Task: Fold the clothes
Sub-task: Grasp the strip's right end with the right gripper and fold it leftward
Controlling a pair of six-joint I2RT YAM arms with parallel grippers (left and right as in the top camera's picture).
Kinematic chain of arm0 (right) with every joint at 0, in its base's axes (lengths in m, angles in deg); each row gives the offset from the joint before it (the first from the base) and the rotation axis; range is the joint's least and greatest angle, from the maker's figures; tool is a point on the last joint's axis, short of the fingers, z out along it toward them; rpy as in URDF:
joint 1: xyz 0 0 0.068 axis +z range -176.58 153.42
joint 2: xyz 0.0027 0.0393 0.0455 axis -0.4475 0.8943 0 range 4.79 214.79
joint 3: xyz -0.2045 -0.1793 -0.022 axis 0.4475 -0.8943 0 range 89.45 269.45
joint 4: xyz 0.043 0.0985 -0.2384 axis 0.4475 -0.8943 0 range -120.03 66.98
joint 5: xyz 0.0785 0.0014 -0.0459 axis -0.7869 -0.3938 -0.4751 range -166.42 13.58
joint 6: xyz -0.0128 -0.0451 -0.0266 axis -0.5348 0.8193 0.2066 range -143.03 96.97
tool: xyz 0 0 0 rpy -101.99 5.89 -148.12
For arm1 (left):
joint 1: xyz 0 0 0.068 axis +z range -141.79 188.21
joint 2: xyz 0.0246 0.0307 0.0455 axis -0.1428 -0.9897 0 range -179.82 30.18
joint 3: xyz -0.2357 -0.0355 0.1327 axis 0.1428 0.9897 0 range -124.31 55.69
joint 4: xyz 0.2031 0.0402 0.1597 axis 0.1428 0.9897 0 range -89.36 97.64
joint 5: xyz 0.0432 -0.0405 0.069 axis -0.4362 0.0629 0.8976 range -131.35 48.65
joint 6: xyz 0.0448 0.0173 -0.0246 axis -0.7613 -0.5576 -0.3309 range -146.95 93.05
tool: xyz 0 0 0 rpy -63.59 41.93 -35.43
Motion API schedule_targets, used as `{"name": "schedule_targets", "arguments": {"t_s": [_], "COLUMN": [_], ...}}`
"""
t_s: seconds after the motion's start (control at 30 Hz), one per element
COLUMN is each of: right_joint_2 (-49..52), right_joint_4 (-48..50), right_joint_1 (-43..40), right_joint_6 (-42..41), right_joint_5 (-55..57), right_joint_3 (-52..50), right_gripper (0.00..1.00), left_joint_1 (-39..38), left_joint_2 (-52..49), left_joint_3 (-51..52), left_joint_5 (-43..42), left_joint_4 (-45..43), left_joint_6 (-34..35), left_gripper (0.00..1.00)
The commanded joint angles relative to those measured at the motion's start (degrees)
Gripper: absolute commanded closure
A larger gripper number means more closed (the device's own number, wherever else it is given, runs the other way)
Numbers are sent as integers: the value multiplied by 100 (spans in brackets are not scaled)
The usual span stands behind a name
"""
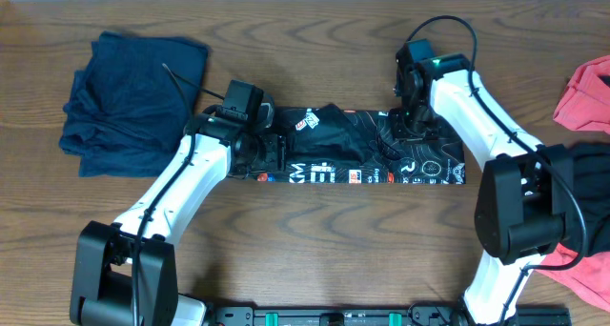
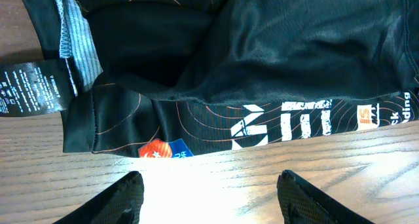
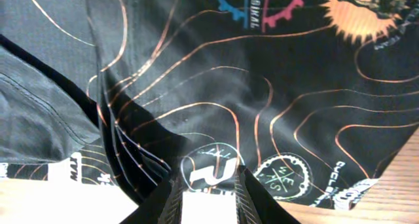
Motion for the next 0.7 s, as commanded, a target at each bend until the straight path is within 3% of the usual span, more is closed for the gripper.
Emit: {"name": "schedule_targets", "arguments": {"t_s": [0.0, 0.33, 0.53, 0.67], "right_joint_2": [-4, -4, -7, -90], "right_joint_4": [125, 551, 756, 516], "right_joint_1": [166, 645, 767, 691], "right_joint_6": [-201, -264, 138, 76], "right_joint_5": [74, -603, -1016, -879], "right_joint_3": [-232, -778, -627, -304], "right_gripper": [75, 73, 78, 73], "left_joint_1": [2, 2, 4, 9], "left_joint_2": [79, 79, 79, 81], "left_joint_3": [13, 13, 13, 11], "left_joint_5": [31, 31, 33, 35], "left_joint_4": [20, 20, 22, 17], "left_joint_6": [-57, -57, -59, -68], "left_gripper": [33, 32, 32, 32]}}
